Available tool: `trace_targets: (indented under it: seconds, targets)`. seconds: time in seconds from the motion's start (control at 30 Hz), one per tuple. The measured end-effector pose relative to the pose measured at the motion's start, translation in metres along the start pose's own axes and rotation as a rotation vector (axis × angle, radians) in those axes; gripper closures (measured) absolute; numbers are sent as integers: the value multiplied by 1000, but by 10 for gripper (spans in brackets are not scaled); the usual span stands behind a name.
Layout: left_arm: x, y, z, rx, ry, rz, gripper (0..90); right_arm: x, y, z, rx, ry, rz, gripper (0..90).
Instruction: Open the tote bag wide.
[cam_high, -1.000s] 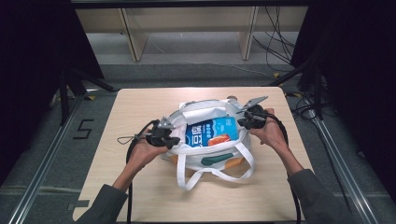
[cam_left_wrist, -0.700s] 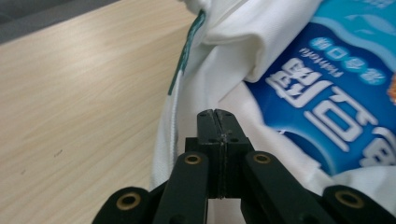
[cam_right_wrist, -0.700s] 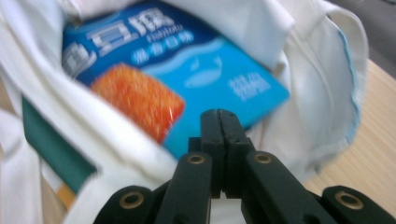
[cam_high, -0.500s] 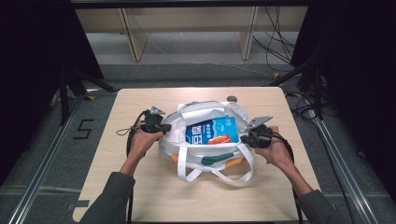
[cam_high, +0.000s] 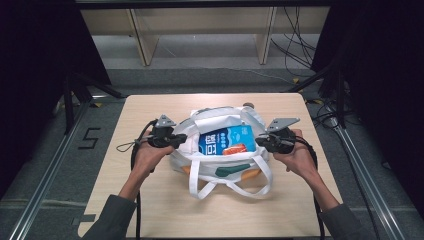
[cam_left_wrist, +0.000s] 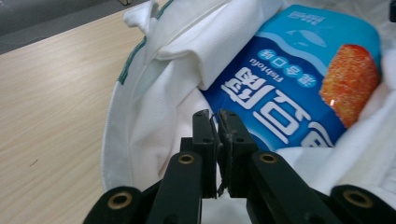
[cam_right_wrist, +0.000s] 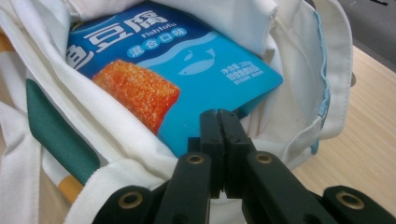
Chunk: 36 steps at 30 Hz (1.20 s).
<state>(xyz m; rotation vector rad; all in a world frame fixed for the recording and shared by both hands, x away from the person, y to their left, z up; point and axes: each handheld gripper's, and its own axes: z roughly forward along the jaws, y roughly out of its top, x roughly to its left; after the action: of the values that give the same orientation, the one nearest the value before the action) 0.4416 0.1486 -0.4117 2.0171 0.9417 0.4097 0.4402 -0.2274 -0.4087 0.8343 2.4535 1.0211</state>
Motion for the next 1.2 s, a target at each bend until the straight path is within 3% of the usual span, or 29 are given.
trace_targets:
  seconds: [0.07, 0.2, 0.33, 0.53, 0.6, 0.67, 0.7, 0.8, 0.83, 0.9, 0.97, 1.2]
  targets:
    - [-2, -1, -3, -1, -6, -9, 849, 0, 0, -3, -12, -2, 1, 900]
    - [-5, -4, -7, 7, -18, 14, 842, 0, 0, -6, -28, -7, -3, 897]
    - [-6, -7, -8, 2, -20, -19, 839, 1, -1, -6, -32, 2, 2, 889]
    - [-10, -10, -13, -28, -42, -34, 813, 1, -4, -6, -48, 20, 0, 876]
    - [-11, -11, -13, -25, -40, -23, 804, 2, -5, -7, -63, 10, 11, 869]
    - [-13, -12, -13, -42, -47, -42, 787, 4, -5, -8, -65, 22, 36, 859]
    - [-13, -12, -14, -42, -46, -40, 781, 2, -5, -10, -73, 13, 21, 855]
    - [-13, -12, -18, -35, -57, -20, 764, 4, -6, -11, -87, 20, 44, 848]
    - [-15, -12, -18, -50, -54, -37, 760, 4, -6, -12, -86, 23, 48, 847]
    - [-17, -13, -19, -53, -57, -27, 752, 1, -7, -13, -99, 3, 23, 844]
    - [-16, -14, -19, -37, -62, -3, 746, 3, -8, -12, -90, 18, 49, 840]
    - [-16, -15, -20, -53, -61, -40, 736, 1, -9, -13, -92, 20, 34, 838]
